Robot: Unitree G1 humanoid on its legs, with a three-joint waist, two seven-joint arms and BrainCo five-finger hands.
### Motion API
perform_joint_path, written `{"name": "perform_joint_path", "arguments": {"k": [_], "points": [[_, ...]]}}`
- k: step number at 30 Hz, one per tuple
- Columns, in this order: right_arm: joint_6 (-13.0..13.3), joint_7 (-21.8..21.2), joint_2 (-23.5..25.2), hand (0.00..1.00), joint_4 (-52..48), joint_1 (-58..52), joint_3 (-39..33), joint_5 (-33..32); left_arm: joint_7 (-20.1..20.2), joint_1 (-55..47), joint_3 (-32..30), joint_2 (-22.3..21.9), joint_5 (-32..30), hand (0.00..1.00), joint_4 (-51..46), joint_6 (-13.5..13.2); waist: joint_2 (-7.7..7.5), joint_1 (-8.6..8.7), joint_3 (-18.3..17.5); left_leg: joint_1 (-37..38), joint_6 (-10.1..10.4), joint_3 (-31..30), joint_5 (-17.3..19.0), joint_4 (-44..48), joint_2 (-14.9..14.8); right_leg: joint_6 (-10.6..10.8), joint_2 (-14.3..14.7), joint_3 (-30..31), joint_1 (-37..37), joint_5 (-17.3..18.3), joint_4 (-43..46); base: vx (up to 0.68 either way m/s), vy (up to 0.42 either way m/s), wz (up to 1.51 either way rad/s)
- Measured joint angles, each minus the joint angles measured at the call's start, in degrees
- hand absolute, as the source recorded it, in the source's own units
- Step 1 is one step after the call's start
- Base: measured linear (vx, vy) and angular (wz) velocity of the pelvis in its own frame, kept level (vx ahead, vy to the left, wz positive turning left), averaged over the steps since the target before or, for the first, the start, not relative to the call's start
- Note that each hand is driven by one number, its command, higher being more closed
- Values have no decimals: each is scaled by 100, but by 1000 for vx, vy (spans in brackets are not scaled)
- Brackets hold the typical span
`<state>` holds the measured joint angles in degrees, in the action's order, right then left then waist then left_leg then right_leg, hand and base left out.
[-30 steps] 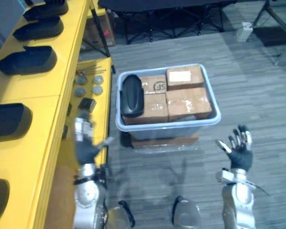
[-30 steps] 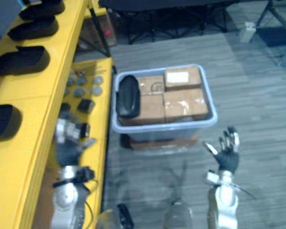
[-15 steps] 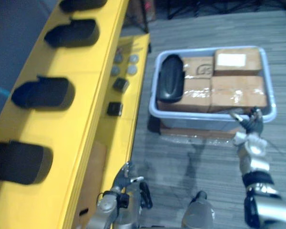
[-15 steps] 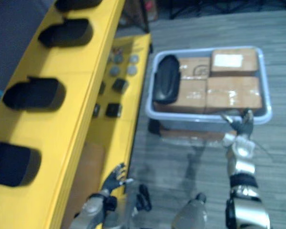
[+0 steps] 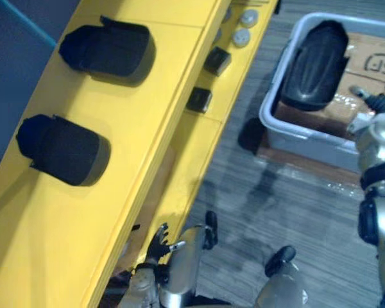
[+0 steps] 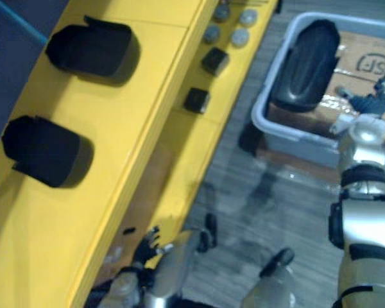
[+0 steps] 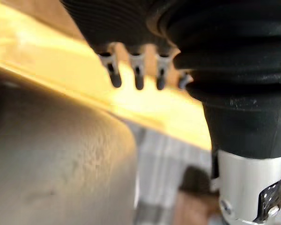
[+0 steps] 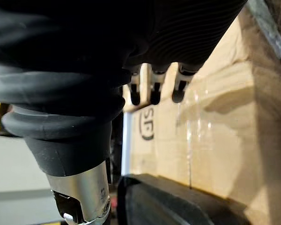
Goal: Walk over and take plastic housings, then place them on the shelf
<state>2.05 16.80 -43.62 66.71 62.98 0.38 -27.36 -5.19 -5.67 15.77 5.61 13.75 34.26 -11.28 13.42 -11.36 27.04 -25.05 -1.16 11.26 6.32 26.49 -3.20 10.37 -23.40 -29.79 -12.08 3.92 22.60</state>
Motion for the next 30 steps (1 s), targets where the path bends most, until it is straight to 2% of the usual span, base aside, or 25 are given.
{"name": "perform_joint_path", "arguments": {"k": [2, 5, 9, 12, 14, 16, 17, 19, 23, 28, 29, 30], "points": [[-218, 110, -79, 0, 151, 152, 46, 5, 86, 53, -15, -45, 198, 0, 110, -62, 46, -65, 22, -14, -9, -32, -25, -28, 36, -1, -29, -20, -4, 2, 15, 2, 12, 8], [-468, 273, -106, 0, 189, 254, 162, 5, 165, 57, -83, -52, 435, 0, 194, -97, 65, -77, 9, -75, -7, -96, -53, -71, 94, -11, -67, -56, -50, 12, 40, 2, 9, 12], [-755, 408, -508, 0, 343, 356, 271, 61, 255, 75, -114, -48, 682, 0, 256, -99, 121, -258, -30, -277, -25, -175, -197, -218, 230, -42, -208, -171, -286, 64, 180, -10, 1, 17], [-934, 464, -713, 0, 394, 505, 428, 184, 357, 77, -103, -49, 889, 0, 364, -95, 222, -367, -103, -400, -37, -241, -207, -211, 278, -47, -239, -249, -352, 69, 172, -8, 10, 13], [-1020, 451, -926, 0, 393, 581, 540, 351, 413, 77, -104, -35, 921, 0, 473, -86, 302, -411, -161, -526, -46, -292, -231, -214, 314, -77, -267, -319, -418, 93, 157, -14, 24, 17], [-1191, 448, -1103, 0, 373, 587, 661, 642, 430, 77, -75, 32, 1022, 0, 807, 0, 351, -532, -198, -627, -47, -296, -239, -214, 326, -76, -281, -326, -521, 91, 156, 0, 0, 0], [-1225, 449, -1136, 100, 371, 588, 662, 697, 431, 74, -44, 33, 1021, 0, 964, 47, 352, -549, -199, -638, -47, -297, -238, -213, 329, -76, -283, -328, -526, 91, 153, 20, 4, 4], [-1518, 454, -1379, 100, 364, 601, 667, 1001, 441, 57, 60, 43, 1065, 0, 1287, 175, 360, -668, -204, -714, -48, -323, -238, -197, 331, -76, -279, -358, -587, 92, 144, 19, -1, 5], [-1931, 437, -1649, 100, 391, 600, 772, 1606, 514, 4, 87, 50, 1118, 0, 1361, 187, 380, -721, -215, -852, -47, -445, -237, -163, 358, -82, -299, -539, -586, 96, 125, 16, 0, 15], [-2521, 173, -1938, 100, 423, 610, 885, 2689, 644, -1, 85, 52, 1111, 0, 1354, 139, 399, -854, -222, -907, -46, -488, -235, -172, 381, -91, -298, -640, -569, 102, 66, 34, -3, 6], [-2732, -8, -1966, 100, 424, 639, 886, 3121, 656, -26, 80, 54, 1103, 0, 1312, 135, 399, -871, -222, -908, -45, -508, -233, -175, 386, -110, -291, -669, -550, 113, 60, 32, -8, 7], [-2802, -83, -1967, 100, 423, 648, 885, 3287, 656, -50, 77, 55, 1102, 0, 1270, 129, 398, -870, -222, -907, -45, -518, -233, -175, 387, -116, -286, -694, -528, 117, 56, 46, -19, 13]]}}
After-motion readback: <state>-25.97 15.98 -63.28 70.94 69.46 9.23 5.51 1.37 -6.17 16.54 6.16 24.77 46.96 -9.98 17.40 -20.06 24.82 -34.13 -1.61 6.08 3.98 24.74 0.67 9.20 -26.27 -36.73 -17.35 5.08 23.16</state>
